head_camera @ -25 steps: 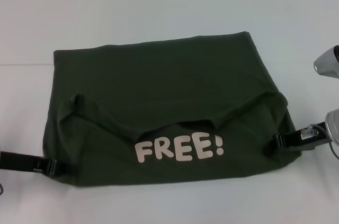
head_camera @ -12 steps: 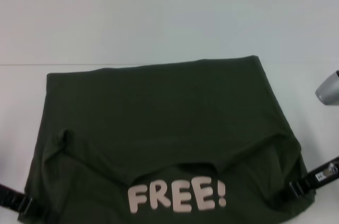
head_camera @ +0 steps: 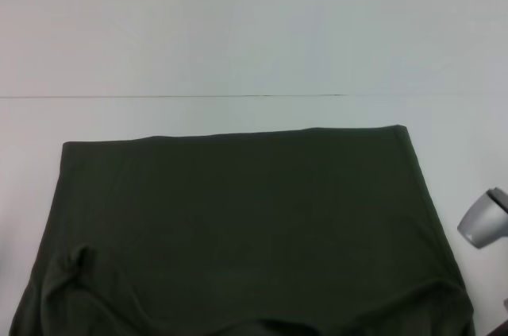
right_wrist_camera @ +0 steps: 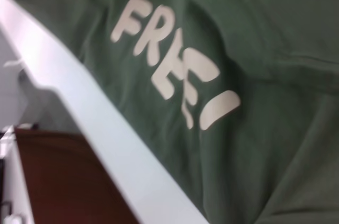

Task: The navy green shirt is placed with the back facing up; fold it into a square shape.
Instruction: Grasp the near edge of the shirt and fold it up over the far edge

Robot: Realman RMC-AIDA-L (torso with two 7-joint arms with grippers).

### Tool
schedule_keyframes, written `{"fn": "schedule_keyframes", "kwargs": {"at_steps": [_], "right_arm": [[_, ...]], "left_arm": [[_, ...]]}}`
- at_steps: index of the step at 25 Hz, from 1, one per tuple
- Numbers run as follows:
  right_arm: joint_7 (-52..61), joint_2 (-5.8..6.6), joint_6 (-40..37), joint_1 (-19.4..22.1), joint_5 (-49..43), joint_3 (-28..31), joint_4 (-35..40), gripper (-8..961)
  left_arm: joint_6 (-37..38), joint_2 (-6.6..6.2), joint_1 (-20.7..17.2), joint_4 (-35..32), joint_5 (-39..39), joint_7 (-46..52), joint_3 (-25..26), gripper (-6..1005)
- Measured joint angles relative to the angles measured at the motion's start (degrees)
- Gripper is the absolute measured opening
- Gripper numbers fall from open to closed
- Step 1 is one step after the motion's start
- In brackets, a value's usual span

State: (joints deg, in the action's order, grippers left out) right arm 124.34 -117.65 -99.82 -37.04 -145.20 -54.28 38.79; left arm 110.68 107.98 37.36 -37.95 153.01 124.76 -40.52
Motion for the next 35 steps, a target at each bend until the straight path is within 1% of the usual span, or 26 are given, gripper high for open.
{"fn": "schedule_keyframes", "kwargs": {"at_steps": [2, 4, 10, 13, 15, 17, 20, 21, 24, 28, 31, 32, 33, 34, 35], "right_arm": [[-1.3, -0.64, -1.0, 0.7, 0.0, -0.5, 0.0, 44], [-2.3, -0.89, -1.8, 1.1, 0.0, -0.6, 0.1, 44], [-3.8, -0.87, -2.5, 2.1, 0.0, -0.9, 0.0, 44], [-4.0, -0.65, -2.3, 2.3, 0.4, -0.1, -0.1, 44], [-4.3, -0.48, -2.0, 2.3, 0.6, 1.8, -0.1, 44], [-4.7, -0.2, -1.9, 2.2, 0.6, 5.8, 0.0, 44], [-4.9, 0.62, -1.3, 1.7, 0.7, 12.5, 0.0, 44], [-4.9, 0.84, -0.9, 1.6, 1.1, 14.4, 0.0, 44], [-4.5, 1.61, 0.9, 1.5, 3.6, 19.1, -0.2, 43], [-3.5, 2.0, 4.9, 1.6, 7.5, 22.5, -0.5, 43], [-2.4, 1.96, 9.5, 1.5, 9.8, 23.1, -1.0, 43], [-2.2, 1.88, 11.3, 1.5, 10.7, 23.1, -1.2, 43], [-2.1, 1.8, 12.8, 1.5, 11.6, 23.1, -1.4, 43], [-2.0, 1.69, 14.8, 1.5, 12.6, 23.1, -1.8, 43], [-2.0, 1.61, 16.7, 1.5, 13.7, 23.1, -2.1, 43]], "left_arm": [[1.1, 0.02, -0.1, 0.1, 0.1, -0.4, -0.1, 39], [2.8, 0.22, -0.1, 0.2, 0.5, -1.1, -0.6, 39], [4.0, 0.88, -0.4, 0.3, 1.0, -1.9, -1.7, 39], [4.1, 0.81, -0.5, 0.3, 0.7, -2.5, -0.3, 39], [4.1, 0.65, -0.5, 0.3, 0.4, -3.0, 1.6, 38], [4.1, 0.52, -0.3, 0.3, 0.2, -3.9, 5.0, 38], [3.9, 0.34, -0.1, 0.2, 0.1, -4.7, 9.5, 37], [3.6, 0.06, 0.0, 0.2, -0.2, -5.0, 12.3, 37], [2.6, -0.43, 0.0, 0.2, -0.6, -5.0, 16.1, 38], [-1.5, -0.92, -0.4, 0.2, -1.3, -3.8, 23.1, 38], [-4.6, -1.08, -0.9, 0.1, -2.2, -2.9, 28.5, 39], [-5.9, -1.11, -1.2, 0.1, -2.6, -2.5, 29.7, 39], [-5.9, -1.11, -1.2, 0.1, -2.6, -2.5, 29.7, 39], [-8.8, -0.95, -1.8, 0.2, -3.9, -1.7, 30.9, 39], [-10.3, -0.71, -2.1, 0.2, -4.8, -1.3, 31.0, 39]]}}
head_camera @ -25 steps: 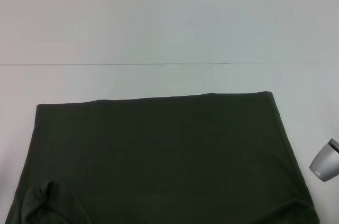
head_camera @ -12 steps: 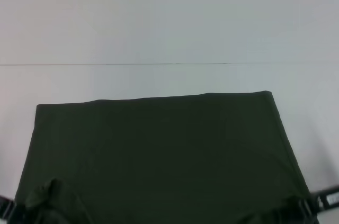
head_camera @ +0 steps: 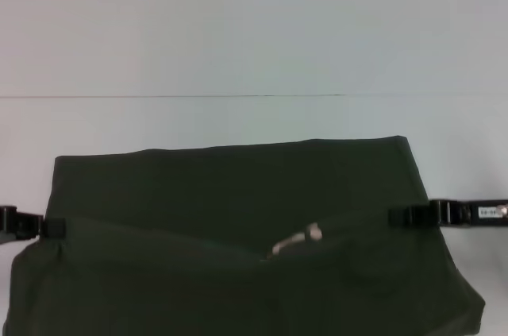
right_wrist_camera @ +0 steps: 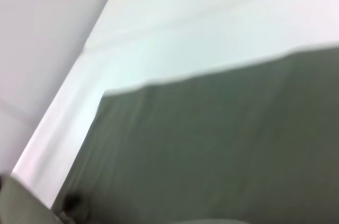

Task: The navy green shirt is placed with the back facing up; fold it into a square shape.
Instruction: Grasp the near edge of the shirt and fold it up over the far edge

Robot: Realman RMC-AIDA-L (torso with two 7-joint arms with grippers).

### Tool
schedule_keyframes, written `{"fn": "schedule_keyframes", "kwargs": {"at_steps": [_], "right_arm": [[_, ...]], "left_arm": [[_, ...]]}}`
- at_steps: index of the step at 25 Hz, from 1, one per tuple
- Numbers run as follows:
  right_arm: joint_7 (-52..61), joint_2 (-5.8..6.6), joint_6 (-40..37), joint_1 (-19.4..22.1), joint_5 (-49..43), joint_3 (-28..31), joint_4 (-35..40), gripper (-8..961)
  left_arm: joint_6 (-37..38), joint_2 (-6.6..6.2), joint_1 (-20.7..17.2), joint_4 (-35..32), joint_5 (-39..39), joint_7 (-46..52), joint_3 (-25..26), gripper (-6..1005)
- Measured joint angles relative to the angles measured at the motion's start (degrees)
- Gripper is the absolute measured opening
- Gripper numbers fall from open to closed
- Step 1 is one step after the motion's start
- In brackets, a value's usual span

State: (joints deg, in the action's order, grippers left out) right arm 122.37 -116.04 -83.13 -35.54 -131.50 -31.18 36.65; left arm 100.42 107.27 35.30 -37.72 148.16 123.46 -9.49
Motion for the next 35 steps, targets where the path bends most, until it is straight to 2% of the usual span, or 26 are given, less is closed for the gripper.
{"fn": "schedule_keyframes", "kwargs": {"at_steps": [9, 14, 23, 28, 30, 35], "right_arm": [[-3.0, -1.91, 10.9, -0.2, 7.7, -0.5, -1.3, 43], [-4.2, -2.11, 14.8, -1.4, 9.9, -0.6, -2.6, 43], [-4.3, -2.84, 20.4, -2.9, 12.3, -0.6, -3.5, 44], [-4.6, -3.5, 24.0, -3.8, 13.0, -0.7, -4.2, 44], [-5.2, -3.52, 26.0, -4.5, 13.1, -0.7, -5.7, 44], [-7.0, -3.75, 30.9, -6.2, 13.2, -0.8, -8.5, 43]], "left_arm": [[-8.8, 2.97, -1.1, 0.3, -7.7, 0.4, -0.3, 38], [-12.9, 4.46, -0.6, 0.4, -10.9, -0.2, -0.5, 38], [-18.5, 5.85, -0.6, 0.7, -17.7, -2.2, -0.5, 38], [-22.5, 7.53, 0.1, 0.8, -19.4, -4.0, -0.5, 39], [-24.9, 8.57, 0.5, 0.8, -19.9, -5.1, -0.7, 39], [-30.6, 10.21, 1.3, 0.9, -20.2, -6.0, -4.0, 39]]}}
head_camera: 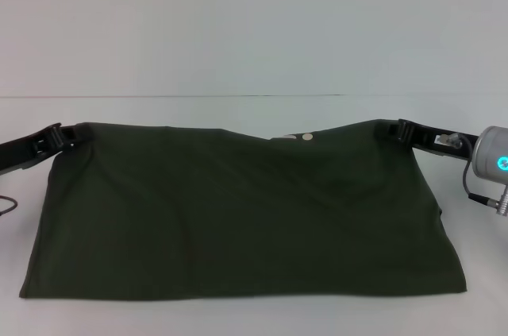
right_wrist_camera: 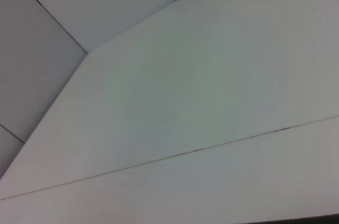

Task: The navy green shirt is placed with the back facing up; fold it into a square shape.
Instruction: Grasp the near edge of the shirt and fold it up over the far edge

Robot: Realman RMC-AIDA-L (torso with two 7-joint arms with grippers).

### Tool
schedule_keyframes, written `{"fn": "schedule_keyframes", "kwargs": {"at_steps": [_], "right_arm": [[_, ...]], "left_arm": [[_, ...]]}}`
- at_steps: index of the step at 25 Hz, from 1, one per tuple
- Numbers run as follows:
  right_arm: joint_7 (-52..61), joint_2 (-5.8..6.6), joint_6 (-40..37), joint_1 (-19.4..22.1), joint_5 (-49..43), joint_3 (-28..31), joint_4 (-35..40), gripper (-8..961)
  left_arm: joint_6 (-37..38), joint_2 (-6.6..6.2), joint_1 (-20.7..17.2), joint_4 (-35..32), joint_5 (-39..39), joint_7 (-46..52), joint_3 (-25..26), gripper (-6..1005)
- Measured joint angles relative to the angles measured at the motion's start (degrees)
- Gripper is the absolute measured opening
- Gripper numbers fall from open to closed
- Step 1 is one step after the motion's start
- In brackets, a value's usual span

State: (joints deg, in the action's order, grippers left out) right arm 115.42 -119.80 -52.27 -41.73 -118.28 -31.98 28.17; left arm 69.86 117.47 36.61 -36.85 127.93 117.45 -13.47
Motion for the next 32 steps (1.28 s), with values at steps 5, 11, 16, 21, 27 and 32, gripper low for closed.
{"fn": "schedule_keyframes", "kwargs": {"at_steps": [5, 11, 16, 21, 27, 32], "right_arm": [[-1.8, -0.14, 4.2, -1.1, 0.5, -0.1, -1.8, 43], [-2.0, -0.22, 7.0, -1.4, 0.6, -0.1, -2.3, 43], [-3.0, -0.32, 8.4, -1.9, 1.8, -0.1, -3.3, 43], [-6.8, -0.31, 8.9, -2.0, 4.9, -0.2, -4.6, 44], [-7.2, -0.28, 9.8, -2.4, 5.2, -0.5, -5.2, 43], [-7.3, -0.22, 10.0, -2.4, 5.2, -0.9, -5.3, 100]], "left_arm": [[-3.9, 1.24, 0.5, 0.0, -0.4, -0.7, -1.7, 39], [-6.6, 2.22, 0.8, 0.0, -0.9, -1.4, -2.3, 39], [-8.0, 2.68, 1.1, 0.0, -1.3, -1.9, -3.1, 38], [-8.3, 2.87, 1.1, 0.0, -2.1, -2.2, -3.1, 39], [-9.0, 3.28, 1.0, 0.0, -2.9, -2.7, -3.1, 39], [-11.4, 4.16, 0.6, 0.0, -4.9, -4.2, -3.1, 38]]}}
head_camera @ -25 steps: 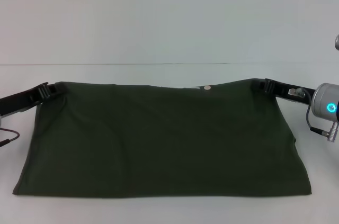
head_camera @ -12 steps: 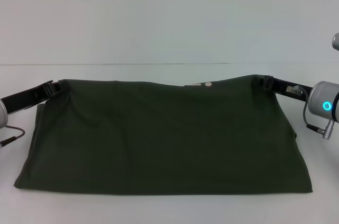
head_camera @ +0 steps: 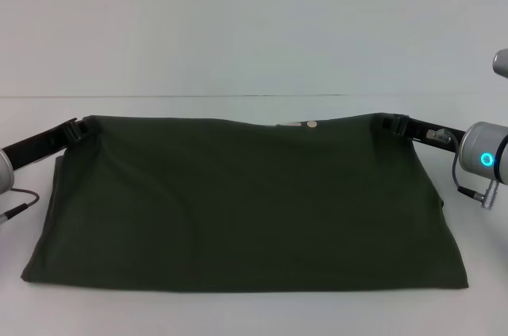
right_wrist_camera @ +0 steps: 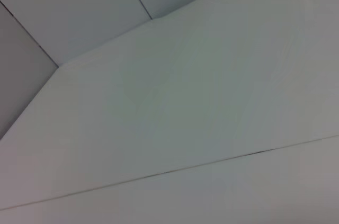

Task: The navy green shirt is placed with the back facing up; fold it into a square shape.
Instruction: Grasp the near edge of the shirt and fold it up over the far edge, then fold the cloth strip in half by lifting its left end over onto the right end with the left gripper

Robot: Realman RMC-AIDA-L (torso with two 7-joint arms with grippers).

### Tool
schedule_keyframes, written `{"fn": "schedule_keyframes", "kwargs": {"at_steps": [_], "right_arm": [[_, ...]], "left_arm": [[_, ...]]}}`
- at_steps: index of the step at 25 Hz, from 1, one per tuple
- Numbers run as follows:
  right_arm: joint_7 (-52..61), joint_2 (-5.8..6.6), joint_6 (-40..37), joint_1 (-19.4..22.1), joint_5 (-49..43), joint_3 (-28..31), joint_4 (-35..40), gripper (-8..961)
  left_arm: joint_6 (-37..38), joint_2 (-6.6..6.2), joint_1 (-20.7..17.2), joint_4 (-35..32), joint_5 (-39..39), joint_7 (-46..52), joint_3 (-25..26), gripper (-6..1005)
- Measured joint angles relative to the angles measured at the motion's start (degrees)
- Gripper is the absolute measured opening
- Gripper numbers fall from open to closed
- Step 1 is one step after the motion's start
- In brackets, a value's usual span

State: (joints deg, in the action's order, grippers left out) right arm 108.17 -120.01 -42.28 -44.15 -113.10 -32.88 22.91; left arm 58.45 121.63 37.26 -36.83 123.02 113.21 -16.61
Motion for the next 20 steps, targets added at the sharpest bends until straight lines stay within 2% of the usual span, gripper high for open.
{"fn": "schedule_keyframes", "kwargs": {"at_steps": [4, 9, 10, 13, 20], "right_arm": [[0.0, 0.15, -0.2, 0.5, 0.0, -0.2, 0.0, 205], [0.0, 0.22, -0.4, 1.8, 1.2, 0.0, 0.1, 336], [0.0, 0.23, -0.5, 2.1, 1.7, -0.1, 0.2, 397], [0.0, 0.4, -0.6, 3.2, 2.7, -0.2, 0.6, 580], [0.2, 0.57, -0.4, 5.7, 4.8, 0.8, 2.3, 840]], "left_arm": [[-3.0, 0.97, -0.5, 0.0, -2.2, -2.2, 0.1, 95], [-3.7, 1.24, -1.0, 0.0, -3.3, -2.5, 0.0, 190], [-3.7, 1.24, -1.1, 0.0, -3.6, -2.5, 0.0, 209], [-3.4, 1.24, -1.7, 0.1, -4.6, -2.5, 0.0, 345], [0.7, 0.88, -2.7, 0.1, -5.4, -2.5, 0.0, 613]]}}
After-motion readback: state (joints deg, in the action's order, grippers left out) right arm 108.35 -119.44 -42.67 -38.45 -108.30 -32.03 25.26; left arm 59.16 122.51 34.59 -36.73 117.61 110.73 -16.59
